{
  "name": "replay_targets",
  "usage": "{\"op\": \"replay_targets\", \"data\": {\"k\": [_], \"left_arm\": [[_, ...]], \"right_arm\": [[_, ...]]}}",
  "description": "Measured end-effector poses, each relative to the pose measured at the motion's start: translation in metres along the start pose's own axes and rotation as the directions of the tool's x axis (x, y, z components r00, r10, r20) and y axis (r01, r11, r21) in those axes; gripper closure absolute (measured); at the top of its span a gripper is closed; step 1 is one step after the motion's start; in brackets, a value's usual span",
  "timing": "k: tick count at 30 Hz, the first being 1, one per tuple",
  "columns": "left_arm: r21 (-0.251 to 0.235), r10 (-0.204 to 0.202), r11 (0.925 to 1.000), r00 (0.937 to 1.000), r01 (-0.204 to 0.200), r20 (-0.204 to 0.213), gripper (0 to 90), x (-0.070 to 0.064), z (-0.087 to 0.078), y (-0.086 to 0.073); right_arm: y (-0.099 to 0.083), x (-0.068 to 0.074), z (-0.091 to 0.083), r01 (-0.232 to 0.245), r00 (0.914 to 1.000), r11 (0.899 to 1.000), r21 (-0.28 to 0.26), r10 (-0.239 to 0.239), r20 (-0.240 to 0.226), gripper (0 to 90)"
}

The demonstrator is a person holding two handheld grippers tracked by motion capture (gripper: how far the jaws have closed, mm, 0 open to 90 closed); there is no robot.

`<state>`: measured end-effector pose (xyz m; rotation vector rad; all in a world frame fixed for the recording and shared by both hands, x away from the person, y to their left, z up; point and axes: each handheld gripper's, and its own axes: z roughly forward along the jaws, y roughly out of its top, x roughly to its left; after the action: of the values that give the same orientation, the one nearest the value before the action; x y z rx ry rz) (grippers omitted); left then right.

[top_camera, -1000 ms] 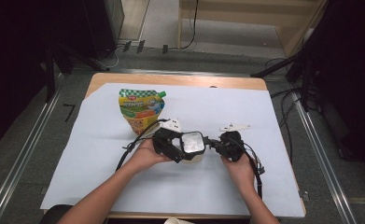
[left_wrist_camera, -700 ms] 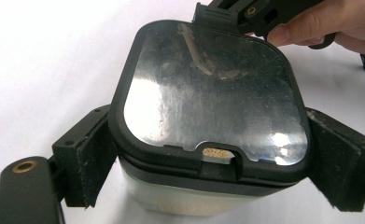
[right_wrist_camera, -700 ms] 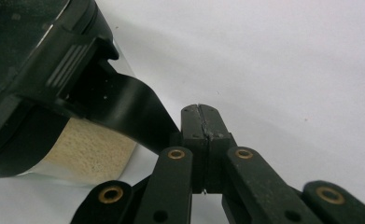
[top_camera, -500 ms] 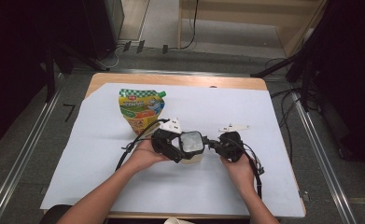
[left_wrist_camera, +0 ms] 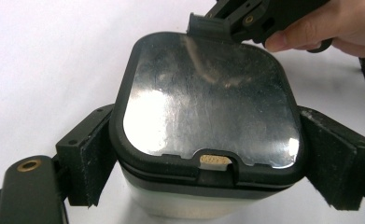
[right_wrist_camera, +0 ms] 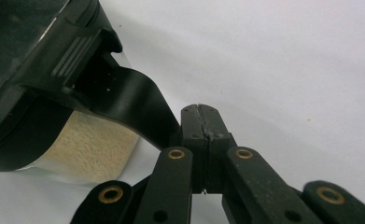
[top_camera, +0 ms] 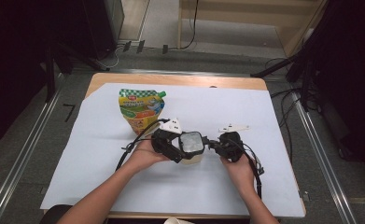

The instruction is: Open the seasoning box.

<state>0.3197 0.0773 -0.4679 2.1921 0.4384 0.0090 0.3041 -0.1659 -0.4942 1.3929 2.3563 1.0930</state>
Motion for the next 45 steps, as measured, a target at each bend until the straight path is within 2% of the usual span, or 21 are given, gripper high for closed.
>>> {"op": "replay_targets", "data": {"k": [3, 7, 8, 14, 17, 25, 28, 31, 32, 33, 34, 35, 36, 38, 45], "left_arm": [[-0.023, 0.005, 0.9997, 1.0000, -0.005, 0.000, 14.5, -0.001, -0.002, 0.002], [-0.017, 0.006, 0.9998, 1.0000, -0.006, -0.005, 14.4, -0.002, -0.002, 0.003], [-0.040, 0.005, 0.9992, 1.0000, -0.006, -0.006, 14.7, -0.003, -0.004, 0.004], [-0.014, 0.010, 0.9999, 0.9998, -0.010, -0.017, 15.2, -0.007, -0.005, 0.010], [-0.017, 0.017, 0.9997, 0.9996, -0.018, -0.021, 15.2, -0.008, -0.005, 0.012], [-0.026, 0.010, 0.9996, 0.9998, -0.011, -0.017, 15.1, -0.008, -0.007, 0.018], [-0.023, -0.011, 0.9997, 0.9998, 0.010, -0.016, 14.6, -0.009, -0.007, 0.020], [-0.022, -0.019, 0.9996, 0.9996, 0.019, -0.022, 14.6, -0.010, -0.007, 0.022], [-0.026, -0.013, 0.9996, 0.9998, 0.013, -0.012, 14.8, -0.010, -0.008, 0.023], [-0.026, -0.013, 0.9996, 0.9998, 0.013, -0.012, 23.7, -0.010, -0.008, 0.023], [-0.049, -0.027, 0.9983, 0.9984, 0.029, 0.050, 36.9, -0.010, -0.010, 0.023], [-0.062, -0.044, 0.9969, 0.9961, 0.049, 0.077, 37.2, -0.011, -0.011, 0.025], [-0.062, -0.044, 0.9969, 0.9961, 0.049, 0.077, 36.8, -0.011, -0.011, 0.025], [-0.045, -0.021, 0.9987, 0.9979, 0.024, 0.062, 38.1, -0.014, -0.010, 0.026], [0.000, -0.027, 0.9996, 0.9970, 0.027, 0.073, 49.1, -0.018, -0.012, 0.031]], "right_arm": [[0.000, 0.000, 0.000, 0.000, 1.0000, 1.000, 0.002, 0.000, 0.000, 90.0], [0.000, 0.000, 0.000, 0.001, 1.0000, 1.000, 0.001, -0.001, 0.001, 90.0], [0.000, 0.000, 0.000, 0.001, 1.0000, 1.000, 0.000, -0.001, 0.001, 90.0], [0.000, 0.001, -0.002, 0.002, 1.0000, 1.000, -0.008, -0.002, -0.006, 90.0], [0.000, 0.001, -0.003, 0.000, 1.0000, 1.000, -0.009, 0.000, -0.008, 90.0], [0.000, 0.002, -0.003, -0.003, 1.0000, 1.000, -0.004, 0.003, -0.005, 90.0], [0.000, 0.002, -0.003, 0.002, 1.0000, 1.000, -0.005, -0.002, -0.005, 90.0], [0.000, 0.003, -0.004, 0.002, 1.0000, 1.000, -0.006, -0.002, -0.005, 90.0], [0.000, 0.003, -0.004, 0.001, 1.0000, 1.000, -0.007, -0.001, -0.005, 90.0], [0.000, 0.003, -0.004, 0.001, 1.0000, 1.000, -0.007, -0.001, -0.005, 90.0], [0.000, 0.003, -0.004, 0.001, 1.0000, 1.000, -0.008, -0.001, -0.005, 90.0], [0.000, 0.003, -0.004, 0.002, 1.0000, 1.000, -0.009, -0.002, -0.009, 90.0], [0.000, 0.003, -0.004, 0.002, 1.0000, 1.000, -0.009, -0.002, -0.009, 90.0], [0.000, 0.004, -0.004, 0.009, 0.9999, 1.000, -0.009, -0.009, -0.004, 90.0], [0.000, 0.004, -0.005, 0.005, 1.0000, 1.000, -0.012, -0.005, -0.008, 90.0]]}}
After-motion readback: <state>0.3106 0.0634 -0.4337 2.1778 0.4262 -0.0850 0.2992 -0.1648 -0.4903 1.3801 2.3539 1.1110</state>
